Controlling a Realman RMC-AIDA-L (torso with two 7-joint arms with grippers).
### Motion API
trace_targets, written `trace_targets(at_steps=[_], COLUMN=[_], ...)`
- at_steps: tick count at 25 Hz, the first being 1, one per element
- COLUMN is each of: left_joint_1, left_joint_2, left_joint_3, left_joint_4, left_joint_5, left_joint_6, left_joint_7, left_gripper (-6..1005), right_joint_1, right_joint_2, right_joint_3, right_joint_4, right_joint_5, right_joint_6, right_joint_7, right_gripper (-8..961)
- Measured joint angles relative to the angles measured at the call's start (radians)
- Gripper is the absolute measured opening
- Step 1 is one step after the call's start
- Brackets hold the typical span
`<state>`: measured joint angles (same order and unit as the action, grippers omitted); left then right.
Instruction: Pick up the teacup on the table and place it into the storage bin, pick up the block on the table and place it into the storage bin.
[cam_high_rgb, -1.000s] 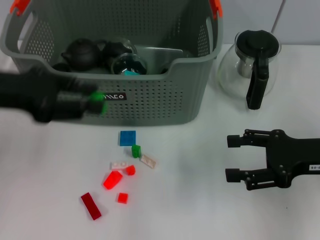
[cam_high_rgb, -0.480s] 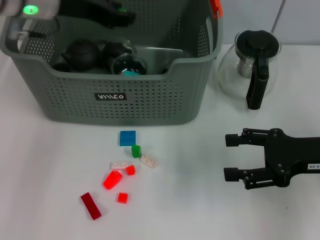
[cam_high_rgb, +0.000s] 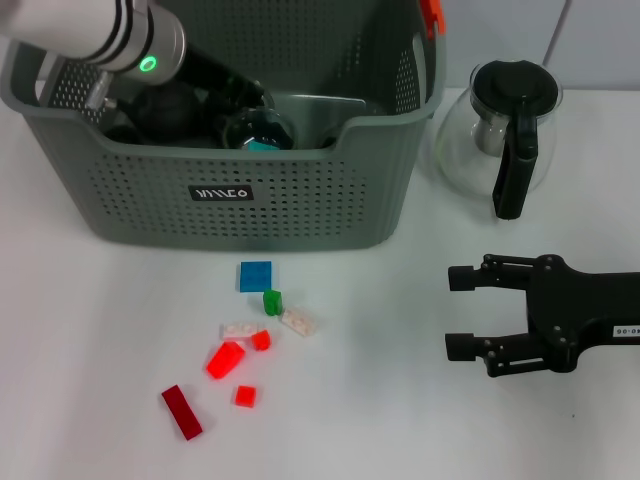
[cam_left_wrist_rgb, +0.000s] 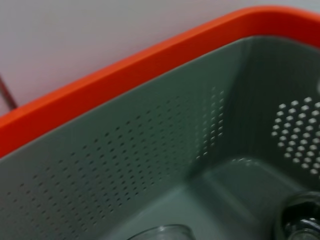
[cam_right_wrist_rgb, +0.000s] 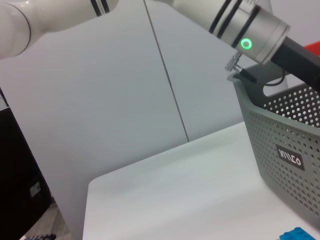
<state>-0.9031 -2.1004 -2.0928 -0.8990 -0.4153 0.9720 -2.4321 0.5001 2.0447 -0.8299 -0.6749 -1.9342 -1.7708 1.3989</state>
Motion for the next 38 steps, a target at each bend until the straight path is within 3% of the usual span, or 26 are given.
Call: trace_targets(at_steps=[3, 7, 12, 17, 22, 27, 30, 38], left_joint_1=[0.012, 0.088, 0.266, 0.388, 0.477, 0.502, 0.532, 0.595], left_joint_2=[-0.013, -0.039, -0.061, -0.066, -0.069, -0.066, -0.065, -0.066], left_joint_3=[-0.005, -0.015, -0.054, -0.108, -0.127, -0.247, -0.293, -0.324], left_joint_4=[-0.025, -0.228, -0.52, -0.595, -0.634, -0.639, -0.615, -0.587], left_joint_5=[0.001, -0.084, -0.41, -0.633, -0.645, -0.645, -0.631, -0.476], left_joint_6=[-0.004, 0.104, 0.239, 0.273, 0.368, 0.721, 0.866, 0.954], left_joint_7=[-0.006, 0.001, 0.092, 0.201, 0.245, 0.454, 0.605, 0.759], left_gripper=[497, 517, 755, 829, 873, 873, 873, 873], right_joint_1=[0.0, 0.0, 0.0, 0.003, 0.003, 0.002, 0.002, -0.001], right_joint_2=[0.0, -0.002, -0.002, -0.001, -0.001, -0.002, 0.0, 0.0], right_joint_3=[0.0, 0.0, 0.0, 0.0, 0.0, 0.0, 0.0, 0.001], right_joint_4=[0.0, 0.0, 0.0, 0.0, 0.0, 0.0, 0.0, 0.001], right_joint_5=[0.001, 0.005, 0.006, 0.003, 0.001, 0.0, 0.0, 0.0], right_joint_6=[-0.001, -0.002, -0.003, -0.001, 0.0, 0.002, 0.004, 0.007], right_joint_7=[0.0, 0.0, 0.0, 0.0, 0.0, 0.005, 0.006, 0.009], right_gripper=[914, 914, 915, 915, 915, 914, 914, 915])
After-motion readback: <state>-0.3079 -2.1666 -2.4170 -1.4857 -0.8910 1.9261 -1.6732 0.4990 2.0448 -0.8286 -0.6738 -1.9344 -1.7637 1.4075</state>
